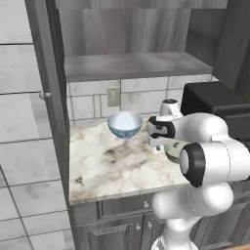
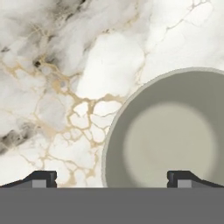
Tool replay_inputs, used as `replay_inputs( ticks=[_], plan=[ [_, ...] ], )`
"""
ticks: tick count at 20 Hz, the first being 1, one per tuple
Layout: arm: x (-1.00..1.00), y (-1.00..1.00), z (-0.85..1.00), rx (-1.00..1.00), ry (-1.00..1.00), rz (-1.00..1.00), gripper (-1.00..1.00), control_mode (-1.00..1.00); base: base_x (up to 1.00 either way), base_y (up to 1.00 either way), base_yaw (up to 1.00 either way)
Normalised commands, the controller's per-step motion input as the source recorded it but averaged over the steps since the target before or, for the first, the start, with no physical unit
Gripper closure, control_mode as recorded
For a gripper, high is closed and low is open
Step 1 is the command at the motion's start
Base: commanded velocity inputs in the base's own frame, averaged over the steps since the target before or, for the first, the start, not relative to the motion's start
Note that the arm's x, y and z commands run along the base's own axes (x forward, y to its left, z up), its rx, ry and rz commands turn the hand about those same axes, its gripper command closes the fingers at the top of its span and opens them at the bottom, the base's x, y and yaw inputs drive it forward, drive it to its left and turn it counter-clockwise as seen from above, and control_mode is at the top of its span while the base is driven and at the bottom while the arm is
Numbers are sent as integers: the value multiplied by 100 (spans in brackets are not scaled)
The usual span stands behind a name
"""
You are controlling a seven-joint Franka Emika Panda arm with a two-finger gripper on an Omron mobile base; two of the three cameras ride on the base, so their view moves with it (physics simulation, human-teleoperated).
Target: Pick up the bowls on the counter and stack them on top of one another in the open cabinet. Place the smaller bowl on top of the larger bowl.
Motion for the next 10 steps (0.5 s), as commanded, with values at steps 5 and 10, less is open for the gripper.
replay_inputs(
  ticks=[5,10],
  plan=[
    [0,0,-14,0,0,0,-100,-100,0,0,0],
    [0,0,-10,0,0,0,-100,-100,0,0,0]
  ],
)
